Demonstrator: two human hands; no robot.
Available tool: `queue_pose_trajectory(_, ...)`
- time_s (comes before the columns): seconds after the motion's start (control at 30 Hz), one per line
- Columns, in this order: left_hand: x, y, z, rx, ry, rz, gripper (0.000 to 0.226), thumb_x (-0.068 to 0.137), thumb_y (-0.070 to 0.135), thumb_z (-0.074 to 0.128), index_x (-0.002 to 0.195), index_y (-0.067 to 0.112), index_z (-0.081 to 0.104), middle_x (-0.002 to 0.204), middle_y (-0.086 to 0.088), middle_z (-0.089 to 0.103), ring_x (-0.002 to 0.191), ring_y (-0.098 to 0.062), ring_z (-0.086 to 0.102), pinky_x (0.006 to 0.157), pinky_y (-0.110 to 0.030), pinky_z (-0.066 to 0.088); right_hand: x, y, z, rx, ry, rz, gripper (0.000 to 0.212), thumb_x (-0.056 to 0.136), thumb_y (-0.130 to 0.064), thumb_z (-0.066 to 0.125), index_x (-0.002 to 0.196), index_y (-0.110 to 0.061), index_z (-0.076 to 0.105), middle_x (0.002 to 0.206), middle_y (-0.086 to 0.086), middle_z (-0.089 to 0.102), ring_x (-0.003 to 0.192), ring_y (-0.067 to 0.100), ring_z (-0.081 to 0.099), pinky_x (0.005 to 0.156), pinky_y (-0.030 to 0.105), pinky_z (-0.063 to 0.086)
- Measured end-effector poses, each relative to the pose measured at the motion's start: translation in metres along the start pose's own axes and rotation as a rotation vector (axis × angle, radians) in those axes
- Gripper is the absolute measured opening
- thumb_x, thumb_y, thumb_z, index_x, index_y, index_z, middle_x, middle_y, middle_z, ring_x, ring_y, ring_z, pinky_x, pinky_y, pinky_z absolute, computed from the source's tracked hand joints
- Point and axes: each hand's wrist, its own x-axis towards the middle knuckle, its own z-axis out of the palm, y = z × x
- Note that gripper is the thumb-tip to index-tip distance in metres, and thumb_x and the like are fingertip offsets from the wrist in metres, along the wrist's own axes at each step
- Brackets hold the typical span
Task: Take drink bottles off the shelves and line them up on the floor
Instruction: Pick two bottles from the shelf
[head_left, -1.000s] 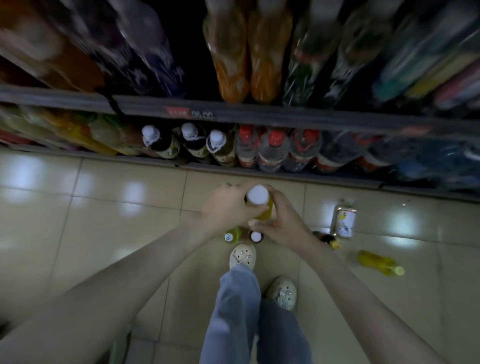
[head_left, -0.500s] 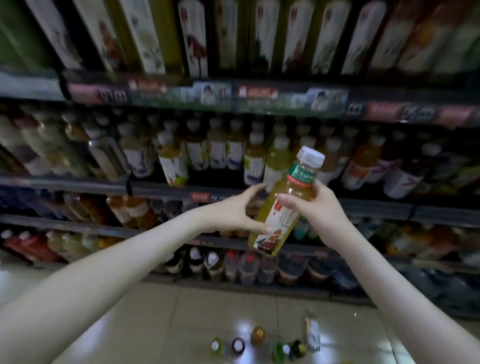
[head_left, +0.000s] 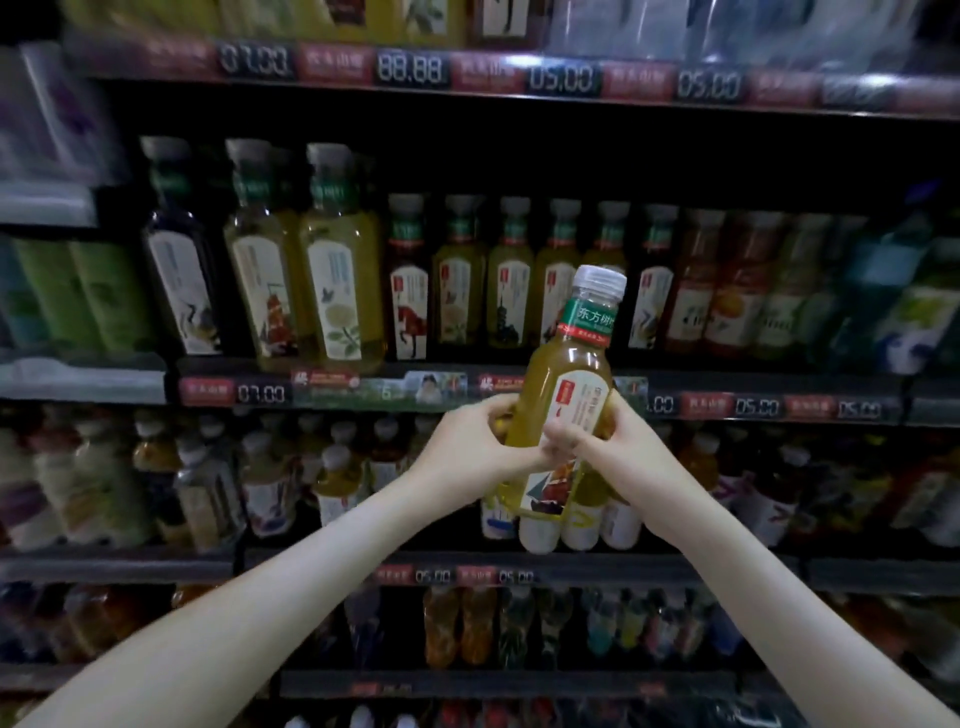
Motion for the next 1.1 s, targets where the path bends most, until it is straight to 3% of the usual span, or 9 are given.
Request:
queue_pose_trajectory(0.13,0.010,0.010,-0.014,0.122,0.027,0.094,0.039,0.070,0.039,0.082,0.099,0.045,0.056,0.093,0.017,0.071,0.086,0.006,0.066,0.078,-0.019,0.055,0.010,-0.012,-0.001,-0.034,0.028,-0.009,0.044,0.070,-0.051,0.074,0.106,-0.035,0.057,0.100,-0.012,0.068,0.090,0.006,0.066,0.072,0.025,0.056)
queue_pose_trajectory(0.27,0.021,0.012,-0.015,0.615,0.161,0.343,0.049,0.076,0.053,0.069,0.116,0.032,0.050,0.091,0.011,0.067,0.084,-0.006,0.063,0.073,-0.032,0.054,0.016,-0.011,0.001,0.087,0.068,-0.042,0.067,0.049,-0.061,0.083,0.105,-0.029,0.064,0.100,-0.004,0.073,0.093,0.019,0.070,0.082,0.046,0.057)
queue_pose_trajectory(0.37,0.035,0.009,-0.019,0.706,0.211,0.466,0.067,0.078,0.056,0.067,0.133,0.026,0.043,0.108,0.009,0.063,0.099,-0.008,0.059,0.080,-0.032,0.053,0.019,-0.014,0.003,0.071,0.181,-0.166,0.063,0.053,-0.058,0.081,0.105,-0.027,0.063,0.098,-0.009,0.072,0.093,0.008,0.068,0.083,0.032,0.055)
queue_pose_trajectory(0.47,0.050,0.008,-0.033,0.787,0.203,0.480,0.077,0.083,0.056,0.062,0.147,0.026,0.031,0.136,0.003,0.052,0.124,-0.011,0.048,0.094,-0.028,0.048,0.029,-0.023,-0.001,0.034,0.246,-0.274,0.045,0.069,-0.036,0.078,0.107,-0.021,0.061,0.093,-0.012,0.071,0.087,-0.006,0.064,0.072,0.008,0.048)
queue_pose_trajectory(0.63,0.081,-0.021,-0.065,0.897,0.530,0.213,0.058,0.097,0.038,0.047,0.150,0.027,0.026,0.151,-0.019,0.028,0.137,-0.034,0.030,0.100,-0.041,0.043,0.061,-0.022,-0.011,-0.006,0.306,-0.312,0.037,0.074,-0.026,0.079,0.105,-0.018,0.061,0.094,-0.013,0.069,0.084,-0.013,0.061,0.068,0.000,0.043)
queue_pose_trajectory(0.73,0.099,-0.033,-0.075,1.001,0.530,0.002,0.067,0.098,0.017,0.046,0.152,0.030,0.009,0.153,-0.023,0.012,0.136,-0.038,0.023,0.100,-0.040,0.042,0.081,-0.021,-0.012,-0.065,0.337,-0.275,0.034,0.073,-0.032,0.080,0.100,-0.024,0.060,0.091,-0.014,0.068,0.081,-0.009,0.062,0.063,0.003,0.045)
queue_pose_trajectory(0.87,0.116,-0.038,-0.069,1.118,0.583,-0.068,0.079,0.095,0.016,0.053,0.153,0.025,0.000,0.154,-0.024,0.006,0.129,-0.039,0.032,0.084,-0.034,0.052,0.107,-0.020,-0.009,-0.155,0.370,-0.186,0.037,0.071,-0.041,0.080,0.097,-0.025,0.059,0.090,-0.014,0.066,0.087,0.004,0.062,0.066,0.017,0.044)
queue_pose_trajectory(1.0,0.133,-0.044,-0.065,1.266,0.702,-0.144,0.092,0.076,0.029,0.078,0.150,0.016,0.025,0.148,-0.025,0.032,0.102,-0.032,0.053,0.056,-0.026,0.052,0.133,-0.025,-0.006,-0.301,0.408,-0.195,0.050,0.071,-0.048,0.078,0.107,-0.020,0.057,0.097,-0.009,0.065,0.090,0.010,0.061,0.072,0.022,0.048)
queue_pose_trajectory(1.1,0.137,-0.047,-0.065,1.357,0.727,-0.145,0.079,0.071,0.016,0.076,0.143,0.015,0.043,0.134,-0.028,0.050,0.088,-0.031,0.059,0.058,-0.028,0.053,0.152,-0.021,-0.004,-0.439,0.388,-0.114,0.058,0.071,-0.056,0.075,0.106,-0.013,0.059,0.097,-0.002,0.065,0.086,0.014,0.061,0.058,0.019,0.045)
